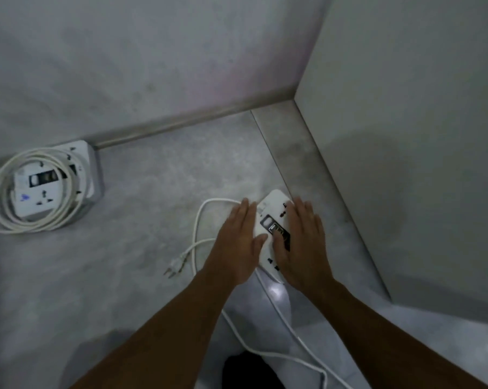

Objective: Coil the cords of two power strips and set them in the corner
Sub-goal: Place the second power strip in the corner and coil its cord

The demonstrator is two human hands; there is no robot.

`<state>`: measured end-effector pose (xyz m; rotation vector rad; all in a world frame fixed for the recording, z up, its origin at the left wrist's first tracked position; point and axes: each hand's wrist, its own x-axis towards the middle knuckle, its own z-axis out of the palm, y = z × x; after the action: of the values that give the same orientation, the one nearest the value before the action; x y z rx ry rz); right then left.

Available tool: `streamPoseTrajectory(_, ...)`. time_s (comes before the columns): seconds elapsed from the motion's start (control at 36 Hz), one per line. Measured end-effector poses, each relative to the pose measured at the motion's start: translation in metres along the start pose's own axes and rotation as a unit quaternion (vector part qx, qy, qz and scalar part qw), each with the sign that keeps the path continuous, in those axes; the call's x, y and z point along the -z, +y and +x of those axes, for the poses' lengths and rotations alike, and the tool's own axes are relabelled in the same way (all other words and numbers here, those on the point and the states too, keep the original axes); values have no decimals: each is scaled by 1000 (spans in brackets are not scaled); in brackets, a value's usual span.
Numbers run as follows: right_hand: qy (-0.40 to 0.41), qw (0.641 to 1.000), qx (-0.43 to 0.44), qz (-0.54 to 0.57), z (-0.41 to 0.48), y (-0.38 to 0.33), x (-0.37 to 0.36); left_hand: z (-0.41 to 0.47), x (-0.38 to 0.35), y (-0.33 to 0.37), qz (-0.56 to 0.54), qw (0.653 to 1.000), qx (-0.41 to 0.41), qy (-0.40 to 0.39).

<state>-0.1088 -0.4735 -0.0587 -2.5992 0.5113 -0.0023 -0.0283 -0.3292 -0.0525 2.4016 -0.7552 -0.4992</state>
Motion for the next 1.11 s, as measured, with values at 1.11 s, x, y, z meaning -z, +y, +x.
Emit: streamPoseTrajectory(1.11,116,934,-147,305,188,-128,10,112,105,-36,-166,908,251,292)
